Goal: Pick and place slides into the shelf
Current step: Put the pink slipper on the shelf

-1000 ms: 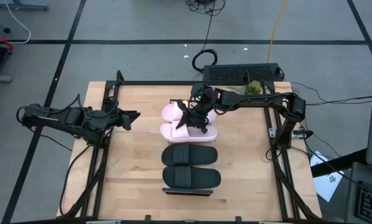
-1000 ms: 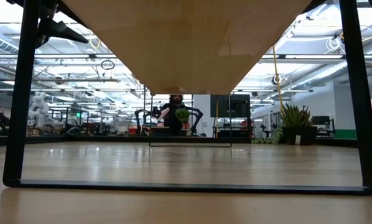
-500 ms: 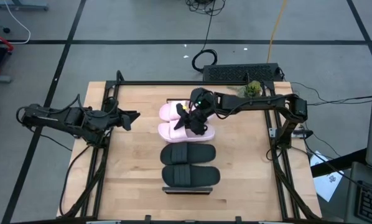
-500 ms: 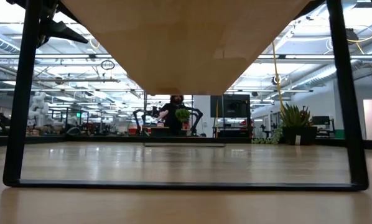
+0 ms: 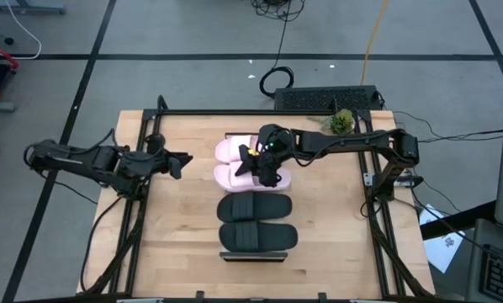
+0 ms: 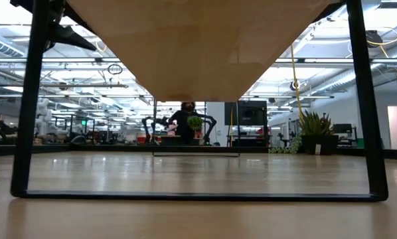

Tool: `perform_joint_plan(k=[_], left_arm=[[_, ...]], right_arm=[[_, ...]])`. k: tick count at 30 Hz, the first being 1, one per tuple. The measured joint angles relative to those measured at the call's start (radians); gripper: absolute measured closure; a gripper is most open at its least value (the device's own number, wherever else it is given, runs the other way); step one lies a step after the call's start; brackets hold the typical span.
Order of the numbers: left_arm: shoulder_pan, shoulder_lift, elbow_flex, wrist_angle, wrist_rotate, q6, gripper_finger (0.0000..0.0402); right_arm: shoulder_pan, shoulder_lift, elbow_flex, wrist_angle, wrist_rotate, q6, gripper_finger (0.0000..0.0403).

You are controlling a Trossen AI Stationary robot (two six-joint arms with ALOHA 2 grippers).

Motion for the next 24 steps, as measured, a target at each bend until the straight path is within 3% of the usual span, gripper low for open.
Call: perform_joint_plan(k=[7, 24], left_arm=[[-0.001, 0.039, 0.000, 0.011, 0.044, -0.020, 0.0241], [0.000, 0.042, 0.000, 0.057, 0.044, 0.001, 0.0241]], right_arm=[[-0.001, -0.017, -0.001, -0.028, 0.075, -0.094, 0.0349], [0.026, -0.037, -0.001, -0.058, 0.136, -0.176, 0.0349]])
